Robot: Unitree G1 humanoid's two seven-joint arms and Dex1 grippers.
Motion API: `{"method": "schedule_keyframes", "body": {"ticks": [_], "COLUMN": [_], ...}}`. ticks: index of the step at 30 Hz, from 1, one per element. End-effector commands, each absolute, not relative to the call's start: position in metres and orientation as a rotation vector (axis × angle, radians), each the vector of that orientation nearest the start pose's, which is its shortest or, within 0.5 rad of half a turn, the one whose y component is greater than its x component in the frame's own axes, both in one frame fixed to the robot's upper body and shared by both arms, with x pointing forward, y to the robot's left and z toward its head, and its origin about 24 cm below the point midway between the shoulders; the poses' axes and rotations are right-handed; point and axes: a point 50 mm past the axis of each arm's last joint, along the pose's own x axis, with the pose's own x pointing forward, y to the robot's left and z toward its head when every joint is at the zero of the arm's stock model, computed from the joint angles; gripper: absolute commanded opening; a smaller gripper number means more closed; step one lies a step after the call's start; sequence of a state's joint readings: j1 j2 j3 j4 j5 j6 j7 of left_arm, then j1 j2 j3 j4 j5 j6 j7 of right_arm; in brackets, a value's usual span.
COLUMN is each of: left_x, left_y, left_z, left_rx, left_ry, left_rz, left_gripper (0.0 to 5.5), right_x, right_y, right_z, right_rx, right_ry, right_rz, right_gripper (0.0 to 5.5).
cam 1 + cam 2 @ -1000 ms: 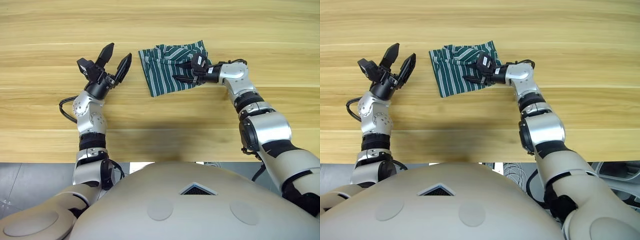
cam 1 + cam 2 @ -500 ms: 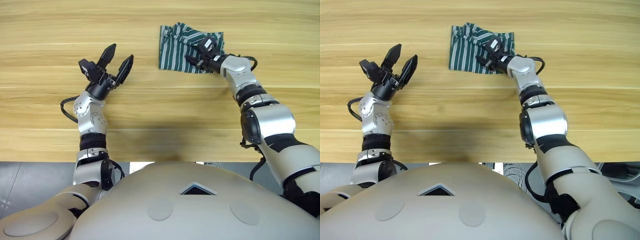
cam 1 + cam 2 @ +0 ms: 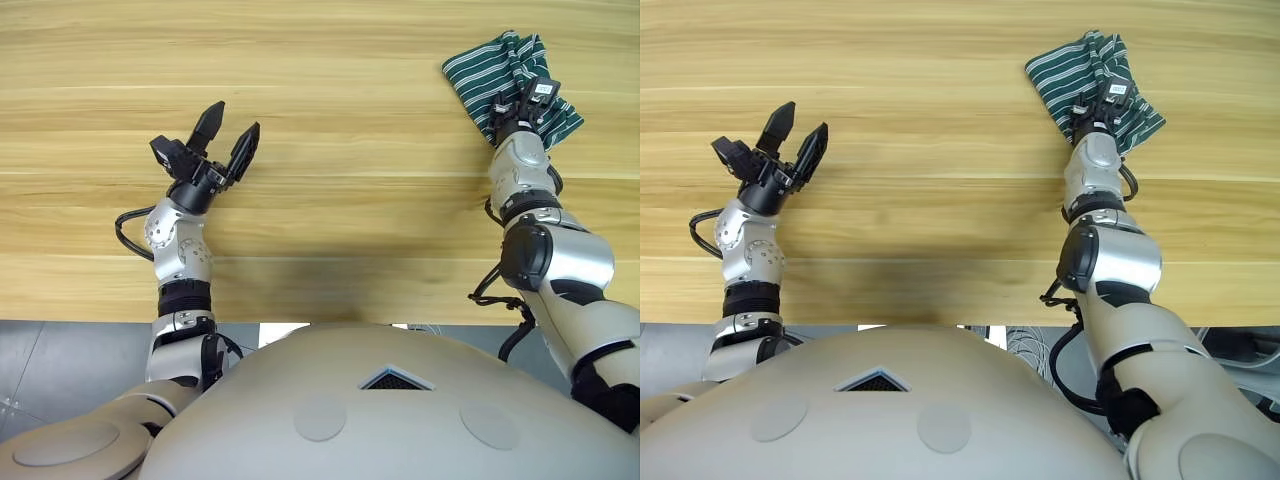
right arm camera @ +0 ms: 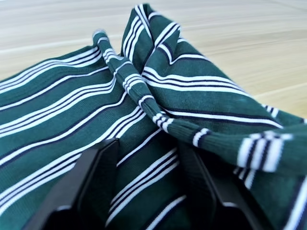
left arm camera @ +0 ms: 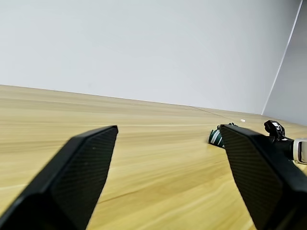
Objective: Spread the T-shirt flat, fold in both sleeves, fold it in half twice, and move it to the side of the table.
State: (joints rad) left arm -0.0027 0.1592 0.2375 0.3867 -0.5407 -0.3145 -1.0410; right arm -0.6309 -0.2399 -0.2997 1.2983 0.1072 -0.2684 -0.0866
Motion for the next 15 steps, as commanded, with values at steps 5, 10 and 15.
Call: {"method": "schedule_keyframes", "body": {"ticks": [5,10,15], "left_x": [0.218,0.214,0.211], "left_y": [0.209,0.207,0.206], "left_z": [0.012,0.012,0.013], "left_rx": [-0.299,-0.293,-0.293], "left_ry": [-0.214,-0.220,-0.230], "left_rz": [-0.649,-0.658,-0.656], "left_gripper": [3.83,3.83,3.83], "right_x": [0.324,0.337,0.345], "right_y": [-0.211,-0.198,-0.221], "right_z": [-0.013,0.011,0.017], "right_rx": [-0.070,-0.186,-0.186], "right_ry": [0.238,0.079,0.178], "right_rz": [-0.353,-0.180,-0.075], "right_gripper": [2.28,2.28,2.28]}}
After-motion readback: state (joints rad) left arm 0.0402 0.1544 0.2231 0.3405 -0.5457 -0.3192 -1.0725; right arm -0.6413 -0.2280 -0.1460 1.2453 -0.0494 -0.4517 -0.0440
